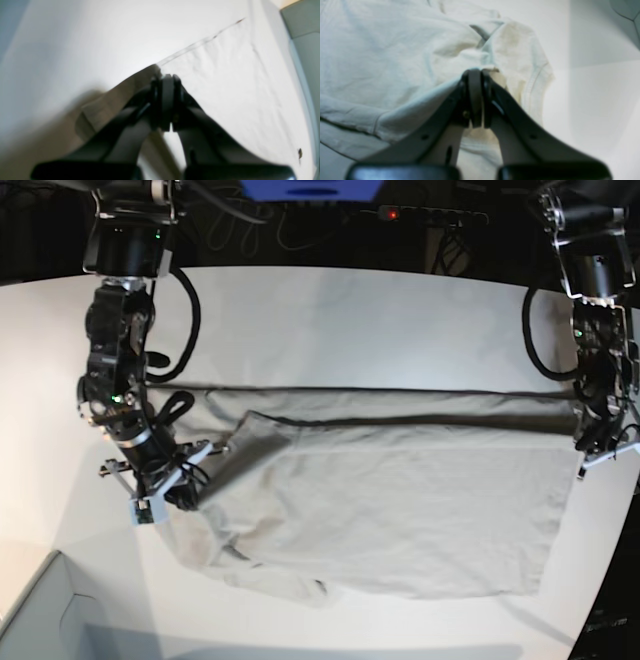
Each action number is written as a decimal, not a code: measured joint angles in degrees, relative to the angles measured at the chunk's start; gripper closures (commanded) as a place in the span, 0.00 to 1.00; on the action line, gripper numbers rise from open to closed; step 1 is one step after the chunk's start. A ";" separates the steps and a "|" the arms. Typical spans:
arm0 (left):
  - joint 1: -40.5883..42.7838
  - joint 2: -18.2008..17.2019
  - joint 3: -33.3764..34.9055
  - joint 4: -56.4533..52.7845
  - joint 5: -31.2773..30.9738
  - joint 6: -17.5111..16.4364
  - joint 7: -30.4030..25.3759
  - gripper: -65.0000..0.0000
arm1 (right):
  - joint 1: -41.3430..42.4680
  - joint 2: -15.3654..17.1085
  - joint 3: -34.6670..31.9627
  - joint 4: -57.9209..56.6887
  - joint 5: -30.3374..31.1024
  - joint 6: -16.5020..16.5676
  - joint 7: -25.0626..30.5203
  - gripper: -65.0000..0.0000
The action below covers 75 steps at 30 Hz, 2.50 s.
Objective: Layout the t-shirt on the table in an organized manner, then fold the t-shirt properly
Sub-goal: 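Fold the held shirt edge over the body toward the hem with both grippers, then lift the folded shirt edge with both grippers and pull it back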
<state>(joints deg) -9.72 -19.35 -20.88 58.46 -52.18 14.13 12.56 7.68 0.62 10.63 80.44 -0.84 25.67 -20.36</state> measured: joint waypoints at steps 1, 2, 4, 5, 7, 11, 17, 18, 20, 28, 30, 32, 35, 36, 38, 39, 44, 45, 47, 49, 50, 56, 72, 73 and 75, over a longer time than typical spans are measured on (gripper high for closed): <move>-0.20 -0.11 0.70 -0.15 0.07 0.00 0.00 1.00 | 0.31 0.00 -0.04 -0.15 0.02 -0.02 0.00 1.00; -0.33 -0.33 1.66 -0.24 0.07 0.02 0.02 1.00 | 0.72 0.00 -0.04 -0.15 0.00 -0.02 0.00 1.00; -0.85 -0.68 3.23 -0.24 0.00 -0.04 0.26 1.00 | 1.44 0.00 -0.04 -0.13 0.00 0.00 0.02 1.00; -1.33 -0.90 3.87 -0.24 0.00 -0.13 0.26 1.00 | 1.86 0.00 -0.04 -0.15 0.00 0.00 -0.02 1.00; -2.08 -1.11 4.00 -0.22 0.04 -0.20 0.07 1.00 | 2.49 0.02 -0.04 -0.15 0.04 0.00 0.04 1.00; -2.71 -1.29 3.96 -0.28 0.04 -0.15 0.02 1.00 | 4.24 0.04 -0.04 -3.56 0.22 0.00 0.39 1.00; -3.63 -1.31 4.07 -0.33 0.07 -0.22 -0.07 1.00 | 4.63 0.83 0.00 -5.35 0.02 -0.02 0.07 1.00; -3.78 -1.31 4.07 -0.35 0.04 -0.17 0.00 1.00 | 4.68 0.83 0.02 -5.35 0.02 -0.02 0.04 1.00; -4.42 -1.22 4.11 -0.50 0.00 -0.11 0.11 1.00 | 4.68 0.76 -0.04 -5.35 0.04 0.00 0.04 1.00; -6.01 -1.42 4.13 -2.27 0.11 -0.20 1.16 0.92 | 4.46 1.92 -3.26 -5.35 0.13 0.00 -0.04 0.80; -6.49 -1.44 4.07 -2.78 0.22 -0.11 3.48 0.85 | 4.42 2.45 -3.96 -5.35 0.17 0.00 -1.38 0.73; -6.99 -1.33 4.07 -2.78 0.20 -0.15 3.93 0.78 | 4.37 2.51 -3.93 -5.33 0.20 -0.02 -1.51 0.69; -7.28 -1.33 4.07 -2.75 0.24 -0.20 3.91 0.65 | 4.33 2.54 -3.78 -5.22 0.22 -0.02 -1.51 0.67; -7.23 -1.31 4.07 -2.71 0.24 -0.22 3.91 0.60 | 4.11 2.82 -3.80 -5.18 0.22 0.00 -1.44 0.67; -6.93 -1.33 3.89 -2.10 0.07 -0.02 4.98 0.50 | 3.02 3.78 -3.82 -5.03 0.26 -0.02 -1.09 0.65; -6.54 -1.38 3.80 -1.07 0.04 0.15 6.21 0.46 | 2.27 4.15 -3.69 -5.03 0.24 -0.02 -1.20 0.63; -2.54 -1.40 3.76 4.66 0.00 -0.37 6.64 0.37 | -2.84 4.74 -3.67 -5.05 0.11 -0.02 -1.51 0.59; -1.42 -1.42 3.74 4.79 0.07 -0.48 6.56 0.37 | -3.78 4.74 -3.67 -5.03 0.09 -0.04 -1.49 0.59; 0.55 -1.33 3.74 4.26 0.09 -0.26 6.84 0.37 | -5.40 4.68 -3.17 -5.03 0.22 0.00 -1.42 0.59; 2.29 -1.31 3.67 2.62 0.24 -0.09 6.91 0.37 | -6.75 4.28 -1.09 -5.05 0.33 -0.02 -1.07 0.59; 3.30 -1.18 2.89 2.23 0.26 -0.04 7.04 0.37 | -7.34 4.31 0.09 -5.05 0.24 -0.04 -1.09 0.59; 6.86 -1.49 -2.40 1.31 0.46 -0.22 6.60 0.37 | -9.81 5.64 3.37 -5.03 0.24 -0.02 -0.98 0.59; -0.83 -0.81 -2.64 -11.54 11.47 -12.70 6.91 0.58 | -11.52 8.07 3.52 -5.14 0.22 -0.02 -0.90 0.59; -1.46 -0.83 -2.71 -12.37 11.47 -12.72 6.80 0.61 | -11.39 8.13 3.56 -5.25 0.22 -0.02 -0.87 0.59; -1.92 -0.81 -2.71 -13.88 11.21 -12.90 6.69 0.67 | -11.04 8.09 3.56 -6.01 0.24 0.00 -0.87 0.59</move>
<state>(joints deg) -11.64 -20.16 -23.59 44.58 -40.97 1.23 19.25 -3.36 8.71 14.20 74.43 -0.60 25.67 -21.23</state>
